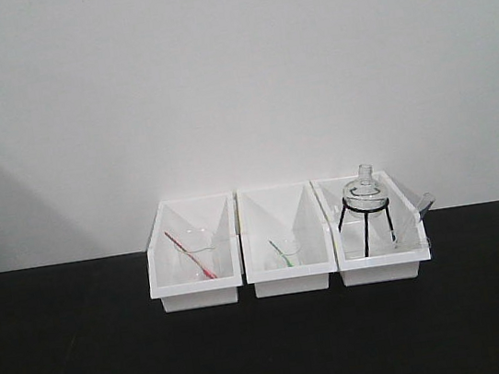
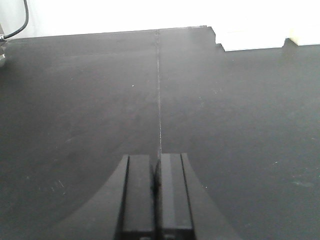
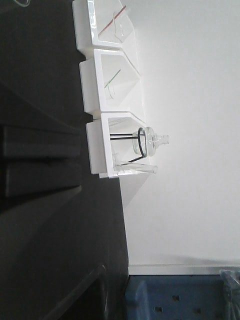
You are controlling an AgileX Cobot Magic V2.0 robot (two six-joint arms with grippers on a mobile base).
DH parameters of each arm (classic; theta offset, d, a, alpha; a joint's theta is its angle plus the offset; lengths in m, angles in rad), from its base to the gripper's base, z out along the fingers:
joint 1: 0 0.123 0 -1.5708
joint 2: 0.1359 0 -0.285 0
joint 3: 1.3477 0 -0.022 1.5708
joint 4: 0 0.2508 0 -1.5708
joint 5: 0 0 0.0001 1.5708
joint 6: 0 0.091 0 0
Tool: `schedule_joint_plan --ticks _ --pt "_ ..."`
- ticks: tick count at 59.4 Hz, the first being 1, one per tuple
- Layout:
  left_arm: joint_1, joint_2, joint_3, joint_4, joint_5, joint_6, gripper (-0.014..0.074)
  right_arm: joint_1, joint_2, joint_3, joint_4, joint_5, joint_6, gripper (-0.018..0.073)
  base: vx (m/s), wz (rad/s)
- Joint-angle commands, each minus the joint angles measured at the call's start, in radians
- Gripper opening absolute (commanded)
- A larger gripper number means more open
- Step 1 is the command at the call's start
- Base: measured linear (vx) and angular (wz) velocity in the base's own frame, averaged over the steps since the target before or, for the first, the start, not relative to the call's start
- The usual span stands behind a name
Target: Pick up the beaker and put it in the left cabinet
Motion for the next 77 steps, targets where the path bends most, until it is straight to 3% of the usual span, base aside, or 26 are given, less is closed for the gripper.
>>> schedule_joint_plan --ticks 1,43,55,61,69,77 --pt "-0.005 -0.010 -0.015 0.003 -0.075 -0.004 0.0004 -0.007 -0.014 0.002 -0.008 -0.081 -0.002 -0.0005 0.00 0.00" --pt "-0.005 -0.010 -0.015 0.003 -0.075 -0.004 0.0004 -0.007 -0.014 0.001 -0.007 -0.101 -0.002 -0.0005 0.00 0.00" --pt "-0.005 -0.010 -0.015 0.003 -0.075 -0.004 0.0004 -0.007 -0.014 -0.025 0.045 -0.433 0.054 -0.0005 0.00 0.00" --pt "-0.005 -0.010 -0.015 0.003 -0.075 -0.004 0.0004 -0.007 0.020 -0.141 0.077 -0.444 0.052 -0.0005 0.00 0.00" --pt "-0.005 -0.010 -0.015 0.003 -0.075 -0.004 0.0004 -0.007 0.224 -0.422 0.035 -0.237 -0.021 -0.0005 0.00 0.00" --pt "-0.005 -0.010 -0.015 0.003 -0.075 -0.004 0.0004 -0.007 0.492 -0.666 -0.016 -0.128 -0.071 -0.0005 0.00 0.00"
